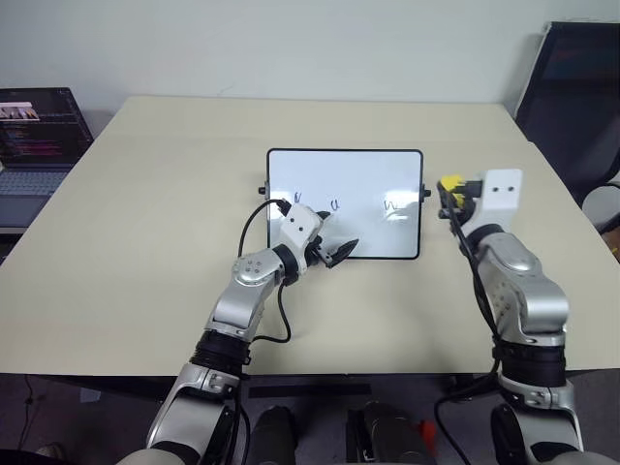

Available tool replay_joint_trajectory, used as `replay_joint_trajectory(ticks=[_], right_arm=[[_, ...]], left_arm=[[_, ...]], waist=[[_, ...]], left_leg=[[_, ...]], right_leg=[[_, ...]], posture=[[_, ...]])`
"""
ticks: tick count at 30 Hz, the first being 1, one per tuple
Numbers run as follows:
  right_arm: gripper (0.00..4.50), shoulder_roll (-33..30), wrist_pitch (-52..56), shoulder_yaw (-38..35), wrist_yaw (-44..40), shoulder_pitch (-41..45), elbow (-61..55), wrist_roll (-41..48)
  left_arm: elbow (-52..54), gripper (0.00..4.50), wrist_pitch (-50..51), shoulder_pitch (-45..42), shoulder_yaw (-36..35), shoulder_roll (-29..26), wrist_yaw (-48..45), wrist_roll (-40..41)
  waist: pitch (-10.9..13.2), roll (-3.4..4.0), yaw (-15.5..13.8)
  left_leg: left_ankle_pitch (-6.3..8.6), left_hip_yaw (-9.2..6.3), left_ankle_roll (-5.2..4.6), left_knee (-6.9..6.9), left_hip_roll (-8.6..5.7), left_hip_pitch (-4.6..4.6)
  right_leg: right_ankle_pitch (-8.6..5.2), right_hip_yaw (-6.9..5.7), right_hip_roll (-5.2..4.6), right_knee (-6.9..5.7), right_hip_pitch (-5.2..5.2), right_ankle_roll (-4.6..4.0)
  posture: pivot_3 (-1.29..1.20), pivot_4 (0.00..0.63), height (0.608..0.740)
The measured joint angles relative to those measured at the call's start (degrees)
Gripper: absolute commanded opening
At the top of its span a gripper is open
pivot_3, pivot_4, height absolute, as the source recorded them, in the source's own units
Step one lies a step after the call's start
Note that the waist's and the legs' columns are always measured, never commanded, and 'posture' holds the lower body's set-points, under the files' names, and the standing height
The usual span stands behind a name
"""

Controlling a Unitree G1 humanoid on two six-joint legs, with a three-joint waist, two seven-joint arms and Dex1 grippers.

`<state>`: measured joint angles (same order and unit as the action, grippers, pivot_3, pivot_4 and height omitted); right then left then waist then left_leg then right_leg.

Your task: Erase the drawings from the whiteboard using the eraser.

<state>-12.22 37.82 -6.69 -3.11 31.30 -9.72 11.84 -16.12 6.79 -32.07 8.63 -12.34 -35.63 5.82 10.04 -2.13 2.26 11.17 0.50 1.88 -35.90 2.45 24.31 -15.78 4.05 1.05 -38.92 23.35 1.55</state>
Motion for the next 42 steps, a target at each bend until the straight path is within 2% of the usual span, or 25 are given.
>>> replay_joint_trajectory(ticks=[8, 16, 25, 34, 42], right_arm=[[0.96, 5.66, -2.92, 3.67, -0.5, 7.57, 8.93, -0.59], [0.96, 5.28, -0.31, 6.23, -0.52, 8.39, 14.21, -3.51], [0.96, 4.33, 3.7, 6.8, -0.52, 7.4, 11.65, -4.45], [0.96, 2.71, 8.51, 7.03, -0.98, -1.42, 2.16, -4.85], [0.96, 0.95, 11.35, 7.48, -2.11, -4.95, -1.93, -4.93]], left_arm=[[-1.94, 4.5, -1.25, -2.31, -0.1, 0.05, -0.04, -0.44], [-1.94, 4.5, -1.22, -2.27, -0.11, 0.23, 0.09, -0.45], [-1.31, 4.5, -0.92, -2.26, -0.11, 0.26, 0.1, -0.43], [-1.01, 4.5, -0.84, -2.21, -0.11, 0.27, 0.04, -0.41], [-0.2, 4.5, -0.81, -1.96, -0.11, 0.26, 0.07, -0.38]], waist=[[0.0, 0.0, -0.27], [0.0, 0.01, -0.32], [0.0, 0.0, -0.31], [-0.03, -0.01, -0.34], [-0.03, -0.02, -0.34]], left_leg=[[0.0, -0.04, 0.0, 0.02, 0.05, 0.07], [0.0, -0.05, 0.0, 0.01, 0.07, 0.1], [0.0, -0.08, 0.0, -0.07, 0.06, 0.1], [0.0, -0.08, 0.0, -0.11, 0.06, 0.01], [0.0, -0.07, 0.0, -0.11, 0.05, -0.01]], right_leg=[[0.0, -0.04, -0.06, 0.03, 0.02, -0.01], [0.11, -0.05, -0.07, 0.01, 0.07, -0.19], [0.09, -0.07, -0.07, -0.04, 0.04, -0.12], [0.03, -0.06, -0.07, -0.03, -0.05, 0.03], [0.04, -0.05, -0.06, -0.02, -0.07, 0.05]], posture=[[0.0, 0.15, 0.74], [0.0, 0.15, 0.74], [0.0, 0.15, 0.74], [0.0, 0.15, 0.74], [0.0, 0.15, 0.74]])
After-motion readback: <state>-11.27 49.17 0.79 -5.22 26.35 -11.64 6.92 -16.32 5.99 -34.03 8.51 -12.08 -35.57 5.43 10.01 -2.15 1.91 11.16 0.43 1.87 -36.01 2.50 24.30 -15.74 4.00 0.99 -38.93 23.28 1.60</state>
